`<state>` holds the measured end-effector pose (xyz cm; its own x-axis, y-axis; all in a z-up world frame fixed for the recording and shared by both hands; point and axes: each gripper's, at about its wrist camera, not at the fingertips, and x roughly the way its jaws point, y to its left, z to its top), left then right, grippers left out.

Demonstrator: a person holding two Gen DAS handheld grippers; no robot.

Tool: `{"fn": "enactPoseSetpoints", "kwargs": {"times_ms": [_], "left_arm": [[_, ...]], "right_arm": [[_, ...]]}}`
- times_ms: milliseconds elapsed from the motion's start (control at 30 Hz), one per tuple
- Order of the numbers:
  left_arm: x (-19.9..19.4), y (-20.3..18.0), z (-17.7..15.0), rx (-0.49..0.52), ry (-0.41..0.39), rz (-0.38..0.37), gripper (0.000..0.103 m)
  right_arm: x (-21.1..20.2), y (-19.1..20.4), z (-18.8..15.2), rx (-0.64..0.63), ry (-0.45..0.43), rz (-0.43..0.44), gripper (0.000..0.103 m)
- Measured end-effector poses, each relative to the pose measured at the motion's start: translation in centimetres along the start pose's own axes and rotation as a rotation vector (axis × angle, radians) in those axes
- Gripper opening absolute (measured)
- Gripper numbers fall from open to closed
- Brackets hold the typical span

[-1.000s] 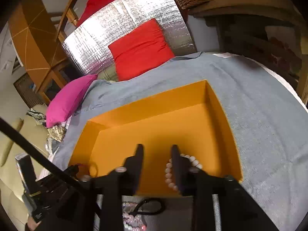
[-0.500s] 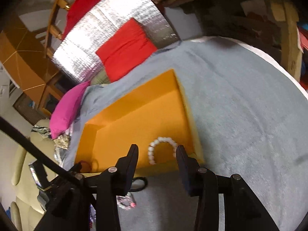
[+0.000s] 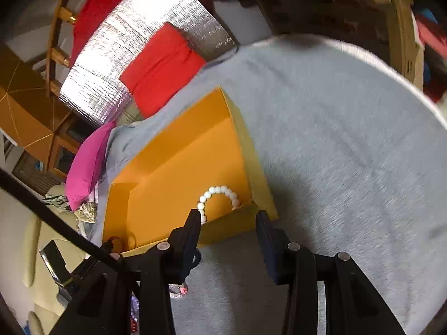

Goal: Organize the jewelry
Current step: 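Lower the dark red ring into the box and open the left tool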

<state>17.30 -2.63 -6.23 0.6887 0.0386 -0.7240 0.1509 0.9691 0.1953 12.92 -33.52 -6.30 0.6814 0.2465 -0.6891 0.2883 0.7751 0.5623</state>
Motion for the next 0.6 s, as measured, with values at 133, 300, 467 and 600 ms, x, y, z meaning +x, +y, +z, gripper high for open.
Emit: {"fn": "enactPoseSetpoints", "kwargs": {"times_ms": [133, 300, 467, 600], "left_arm": [[0.2, 0.0, 0.0, -0.005, 0.008, -0.012, 0.004], [0.1, 0.2, 0.0, -0.012, 0.01, -0.027, 0.01], [-0.8, 1.9, -0.1, -0.08, -0.031, -0.085, 0.051], [-2.4, 2.7, -1.0, -0.101, -0.083, -0.109, 0.064]], "right_arm": [[1.0, 1.0, 0.2, -0.022, -0.023, -0.026, 0.046], [1.4, 1.1, 0.5, -0.036, -0.046, -0.04, 0.046], [1.0, 1.5, -0.6, -0.05, -0.019, -0.019, 0.046], [0.9, 2.7, -2.2, -0.106, 0.025, 0.011, 0.046]]}}
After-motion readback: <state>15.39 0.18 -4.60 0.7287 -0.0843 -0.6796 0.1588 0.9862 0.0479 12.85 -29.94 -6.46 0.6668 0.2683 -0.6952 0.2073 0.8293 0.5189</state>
